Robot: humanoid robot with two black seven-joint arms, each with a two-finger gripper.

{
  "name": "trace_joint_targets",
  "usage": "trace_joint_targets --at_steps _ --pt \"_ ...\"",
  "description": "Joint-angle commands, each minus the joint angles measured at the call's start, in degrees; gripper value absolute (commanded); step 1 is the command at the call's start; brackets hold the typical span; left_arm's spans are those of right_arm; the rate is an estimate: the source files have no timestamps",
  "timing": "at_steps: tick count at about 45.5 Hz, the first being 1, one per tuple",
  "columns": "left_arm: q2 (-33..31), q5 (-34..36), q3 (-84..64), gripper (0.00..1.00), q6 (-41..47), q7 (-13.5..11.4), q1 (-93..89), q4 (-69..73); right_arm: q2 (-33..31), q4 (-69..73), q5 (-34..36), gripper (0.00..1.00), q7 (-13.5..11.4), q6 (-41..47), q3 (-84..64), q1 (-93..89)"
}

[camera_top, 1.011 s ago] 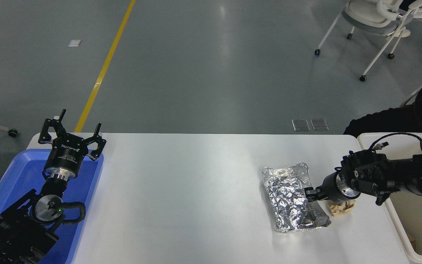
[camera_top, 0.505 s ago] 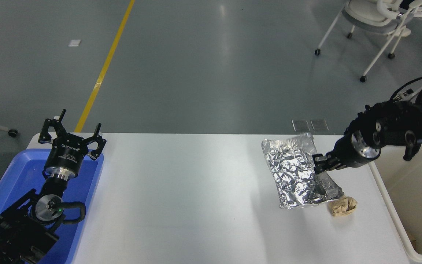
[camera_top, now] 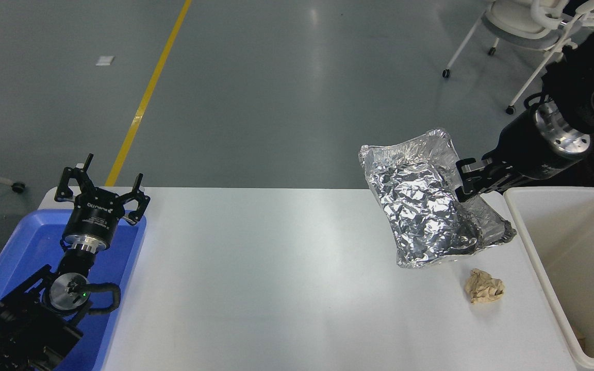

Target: Pick up foil plate and place in dustbin

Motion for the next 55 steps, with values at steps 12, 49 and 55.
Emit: trace_joint_targets --at_steps 12,49,55 --pt "0.0 0.0 -0.04 1.0 -0.09 0.0 0.0 0.04 -15.15 -8.68 -22.08 0.0 0.16 2.19 -10.52 3.41" --pt "0.0 0.0 -0.04 1.0 -0.09 0.0 0.0 -0.05 -34.52 -64.06 -33.45 0.0 1.75 -31.03 30.94 -76.29" --pt "0.0 0.0 -0.04 1.0 -0.09 0.0 0.0 -0.05 -29.6 -69.69 -31.43 0.0 1.57 -31.29 42.2 -86.76"
